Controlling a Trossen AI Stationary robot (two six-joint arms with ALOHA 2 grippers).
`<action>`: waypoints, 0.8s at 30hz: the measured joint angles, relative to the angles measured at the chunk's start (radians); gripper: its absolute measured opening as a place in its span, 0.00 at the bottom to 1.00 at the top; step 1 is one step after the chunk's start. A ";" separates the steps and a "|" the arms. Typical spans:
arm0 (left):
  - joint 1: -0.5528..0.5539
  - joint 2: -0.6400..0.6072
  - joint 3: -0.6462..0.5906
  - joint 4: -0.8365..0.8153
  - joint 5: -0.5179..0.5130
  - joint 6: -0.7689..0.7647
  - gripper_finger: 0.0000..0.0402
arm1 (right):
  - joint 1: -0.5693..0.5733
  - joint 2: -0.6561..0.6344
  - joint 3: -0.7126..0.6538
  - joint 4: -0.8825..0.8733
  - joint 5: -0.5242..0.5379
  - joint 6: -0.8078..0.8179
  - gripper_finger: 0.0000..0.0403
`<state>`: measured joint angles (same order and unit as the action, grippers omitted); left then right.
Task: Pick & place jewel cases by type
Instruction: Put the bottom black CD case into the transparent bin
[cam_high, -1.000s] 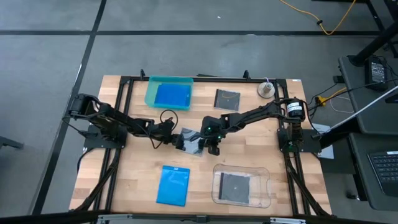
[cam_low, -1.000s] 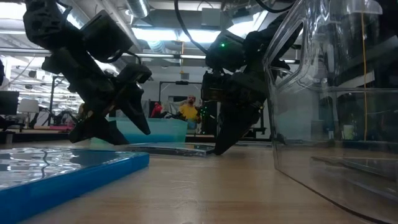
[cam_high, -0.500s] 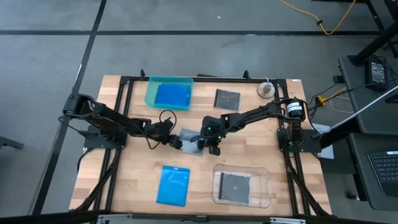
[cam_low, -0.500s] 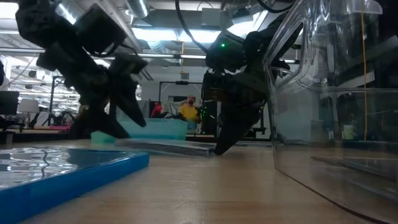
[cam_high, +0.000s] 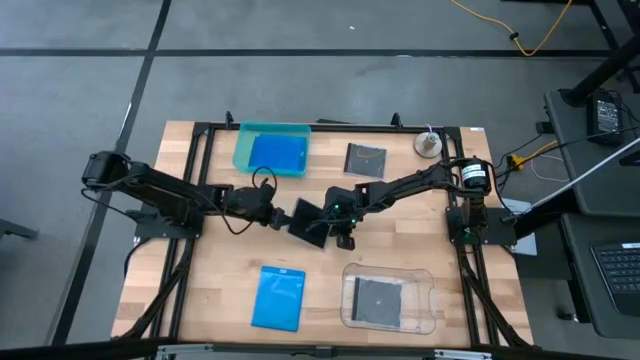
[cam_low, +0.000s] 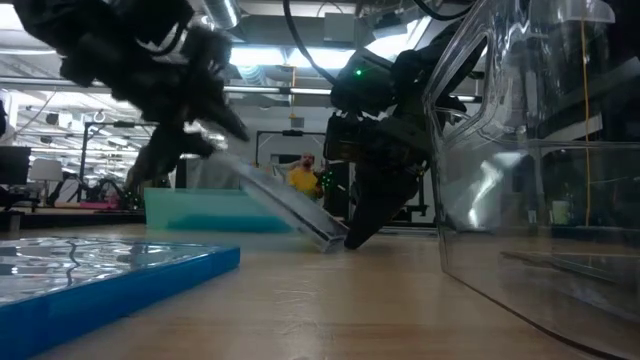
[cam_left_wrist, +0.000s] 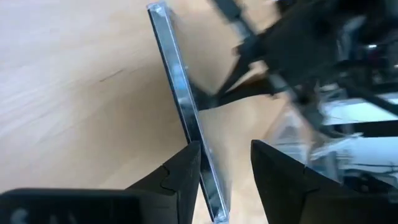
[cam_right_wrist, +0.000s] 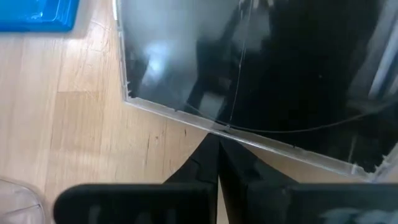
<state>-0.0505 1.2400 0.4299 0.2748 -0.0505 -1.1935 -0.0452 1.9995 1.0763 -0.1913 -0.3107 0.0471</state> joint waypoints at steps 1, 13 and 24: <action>0.000 -0.008 0.010 0.000 0.000 0.008 0.34 | 0.000 0.000 0.000 0.000 0.000 0.000 0.02; 0.009 0.021 0.163 -0.203 -0.006 0.126 0.33 | 0.000 0.000 0.000 0.003 0.002 -0.007 0.02; 0.071 0.021 0.162 -0.650 -0.143 0.128 0.33 | 0.002 0.000 -0.001 0.006 0.004 -0.006 0.02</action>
<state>0.0201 1.2610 0.5920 -0.3750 -0.1931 -1.0657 -0.0429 1.9995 1.0756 -0.1850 -0.3070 0.0406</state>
